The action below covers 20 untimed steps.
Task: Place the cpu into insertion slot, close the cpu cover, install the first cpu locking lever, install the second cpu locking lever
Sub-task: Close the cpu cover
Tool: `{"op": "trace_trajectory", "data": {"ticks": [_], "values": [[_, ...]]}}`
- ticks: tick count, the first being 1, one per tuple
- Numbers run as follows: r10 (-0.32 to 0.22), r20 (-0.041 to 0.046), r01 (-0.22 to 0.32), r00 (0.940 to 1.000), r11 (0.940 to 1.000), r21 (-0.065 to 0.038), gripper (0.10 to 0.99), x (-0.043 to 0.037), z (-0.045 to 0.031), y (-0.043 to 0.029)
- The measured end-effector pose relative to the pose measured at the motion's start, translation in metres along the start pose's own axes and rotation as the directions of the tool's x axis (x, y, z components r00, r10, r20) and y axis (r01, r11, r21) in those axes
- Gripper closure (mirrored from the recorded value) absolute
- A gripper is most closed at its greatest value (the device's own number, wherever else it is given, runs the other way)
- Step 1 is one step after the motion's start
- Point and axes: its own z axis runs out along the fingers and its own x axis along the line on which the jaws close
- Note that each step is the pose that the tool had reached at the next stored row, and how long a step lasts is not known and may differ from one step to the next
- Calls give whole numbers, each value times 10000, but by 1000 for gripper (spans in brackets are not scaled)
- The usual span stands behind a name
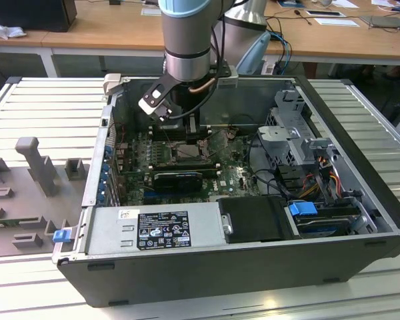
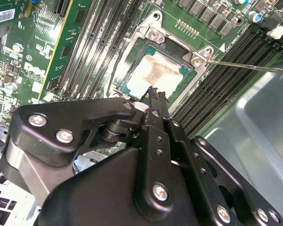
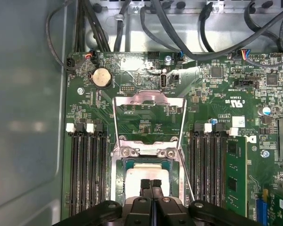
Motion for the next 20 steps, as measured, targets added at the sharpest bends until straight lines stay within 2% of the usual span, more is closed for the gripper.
{"op": "trace_trajectory", "data": {"ticks": [6,20], "values": [[0,1,0,10000,10000,1,980,1,-17,15],[0,0,0,10000,10000,0,980,8,-116,44]]}}
